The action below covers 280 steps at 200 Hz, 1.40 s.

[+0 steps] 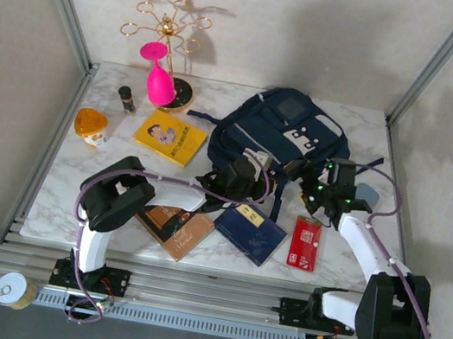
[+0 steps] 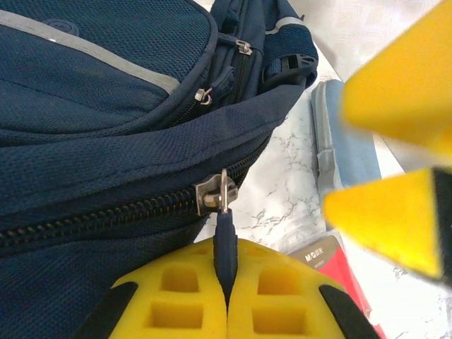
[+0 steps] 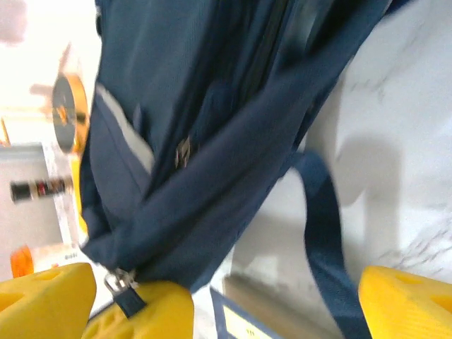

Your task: Pack books, pencil case, and school supplies into a backpack

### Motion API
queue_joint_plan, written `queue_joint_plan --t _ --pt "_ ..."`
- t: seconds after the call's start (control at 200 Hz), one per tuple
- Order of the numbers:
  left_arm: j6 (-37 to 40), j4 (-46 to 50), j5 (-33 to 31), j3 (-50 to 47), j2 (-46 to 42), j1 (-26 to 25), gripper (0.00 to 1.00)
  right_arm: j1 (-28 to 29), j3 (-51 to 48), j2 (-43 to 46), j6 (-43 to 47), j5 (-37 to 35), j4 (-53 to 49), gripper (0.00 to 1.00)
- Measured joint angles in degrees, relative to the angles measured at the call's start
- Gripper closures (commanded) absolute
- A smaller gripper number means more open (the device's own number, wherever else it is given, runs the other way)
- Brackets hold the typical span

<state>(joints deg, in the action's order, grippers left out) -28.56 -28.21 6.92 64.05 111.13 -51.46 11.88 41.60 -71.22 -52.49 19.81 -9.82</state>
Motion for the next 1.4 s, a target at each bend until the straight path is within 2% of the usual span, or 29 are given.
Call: queue_joint_plan --t 0.12,0.195,0.275,0.496,0.576,0.671,0.816,0.961,0.991,1.031,1.051,1.091,1.121,1.191,1.267,1.402 --pt "-0.2 -0.1 0.0 0.1 0.1 -0.3 1.00 2.7 0.0 -2.5 -5.4 1.0 5.4 0.04" --pt "-0.2 -0.1 0.0 0.1 0.1 -0.3 1.00 3.3 0.0 -5.3 -8.1 0.8 8.9 0.11" --pt "-0.4 -0.1 0.0 0.1 0.1 -0.3 1.00 4.0 1.0 -8.5 -9.0 -0.4 10.8 0.25" --pt "-0.4 0.2 -0.2 0.1 -0.1 -0.3 1.00 5.3 5.9 -14.9 -8.1 -3.3 12.2 0.76" --pt "-0.4 1.7 -0.5 -0.1 -0.5 -0.3 1.00 5.4 7.5 -16.0 -5.1 -3.4 11.2 0.90" --pt "-0.2 3.5 -0.9 -1.6 -2.6 -0.3 1.00 5.7 10.3 -16.4 -1.2 -3.6 7.5 1.00" --pt "-0.2 5.3 -1.8 -6.4 -9.7 0.7 1.00 2.9 12.1 -15.2 5.3 0.2 3.7 1.00" --pt "0.5 6.0 -1.3 -11.0 -14.8 2.7 1.00 -5.4 15.9 -15.2 11.5 5.3 -3.2 1.00" --pt "0.7 6.0 -0.9 -11.6 -15.1 3.3 1.00 -6.6 17.3 -15.6 12.7 5.8 -4.7 0.97" --pt "1.0 6.0 -0.4 -12.0 -15.2 4.1 1.00 -7.6 19.3 -16.2 14.1 6.0 -6.4 0.88" --pt "1.0 6.0 -0.1 -12.1 -15.2 4.4 1.00 -7.8 20.0 -16.5 14.5 6.0 -7.0 0.79" --pt "1.2 6.1 0.7 -12.1 -15.2 5.2 1.00 -8.0 21.1 -16.9 15.1 5.9 -7.6 0.55" --pt "1.3 6.2 1.1 -12.1 -15.2 5.8 1.00 -8.0 21.5 -17.0 15.8 5.2 -7.3 0.45" --pt "1.3 6.8 1.8 -11.6 -15.0 6.4 1.00 -8.0 22.3 -16.8 15.9 2.5 -7.1 0.35" --pt "0.9 7.5 2.6 -10.1 -13.9 6.5 1.00 -7.3 22.3 -15.7 15.4 -1.4 -7.9 0.20" --pt "-0.2 7.4 3.0 -6.8 -11.2 5.5 1.00 -4.7 16.5 -9.4 11.3 -3.8 -8.2 0.06"
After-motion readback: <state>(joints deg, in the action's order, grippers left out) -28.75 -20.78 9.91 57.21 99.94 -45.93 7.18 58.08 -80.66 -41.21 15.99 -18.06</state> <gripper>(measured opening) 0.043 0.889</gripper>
